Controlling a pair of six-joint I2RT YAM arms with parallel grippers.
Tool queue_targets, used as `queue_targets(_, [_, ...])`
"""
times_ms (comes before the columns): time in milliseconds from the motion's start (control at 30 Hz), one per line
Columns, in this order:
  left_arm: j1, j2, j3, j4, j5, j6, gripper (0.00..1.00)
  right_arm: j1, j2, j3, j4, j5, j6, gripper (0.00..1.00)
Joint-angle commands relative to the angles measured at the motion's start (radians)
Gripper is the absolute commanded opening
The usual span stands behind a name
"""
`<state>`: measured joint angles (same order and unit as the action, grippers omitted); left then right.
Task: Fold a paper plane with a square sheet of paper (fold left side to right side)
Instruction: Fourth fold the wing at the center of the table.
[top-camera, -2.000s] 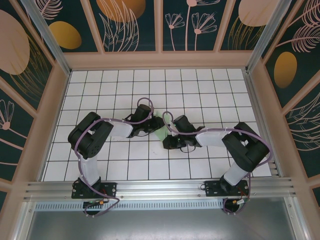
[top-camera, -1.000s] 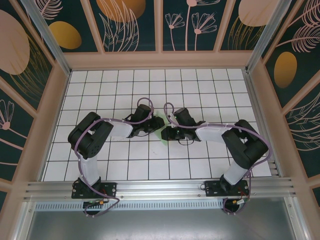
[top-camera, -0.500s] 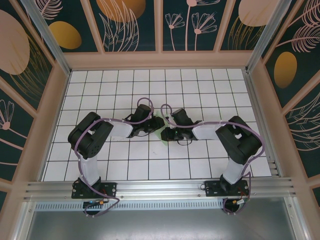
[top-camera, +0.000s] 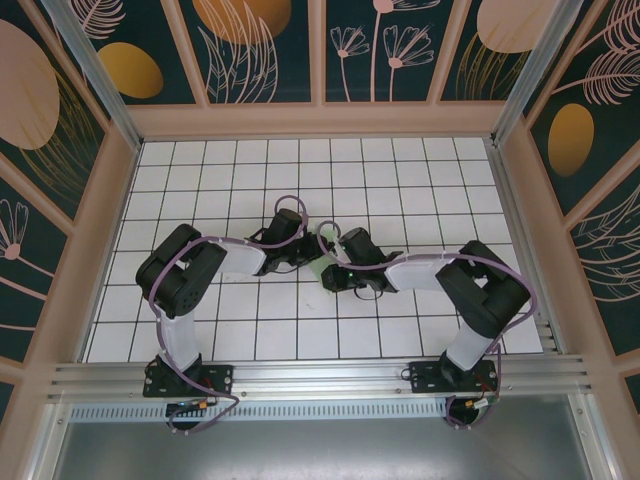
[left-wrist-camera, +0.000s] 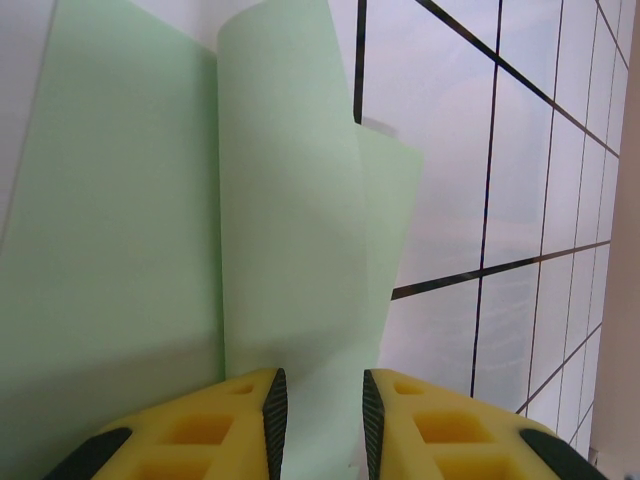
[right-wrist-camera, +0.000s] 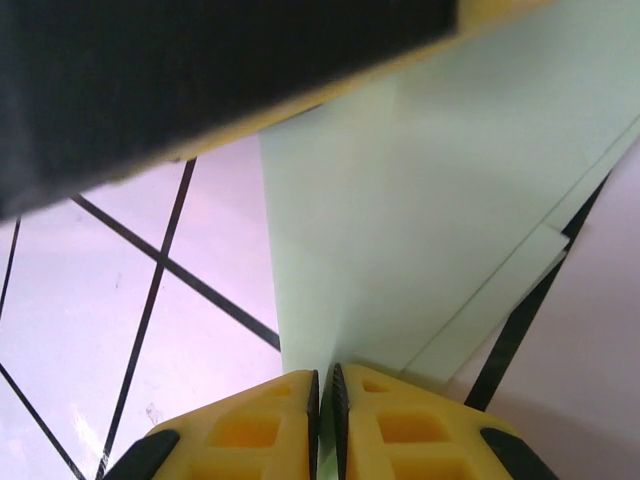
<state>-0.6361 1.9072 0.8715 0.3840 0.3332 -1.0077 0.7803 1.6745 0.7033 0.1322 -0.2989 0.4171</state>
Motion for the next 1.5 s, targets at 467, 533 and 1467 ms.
queue_targets(467, [0.004,0.042,-0.025,-0.126,-0.049,0.014,0.31,0.006,-0.161,0.005,-0.262,0.034,-0.031,0.21])
queue_targets(533, [0.003,0.040,-0.025,-0.127,-0.049,0.013,0.30,0.006,-0.186,0.017,-0.262,0.023,-0.024,0.21])
queue_targets(1467, [0.004,0.045,-0.016,-0.129,-0.045,0.018,0.30,-0.013,0.028,0.085,-0.140,-0.043,0.003,0.22])
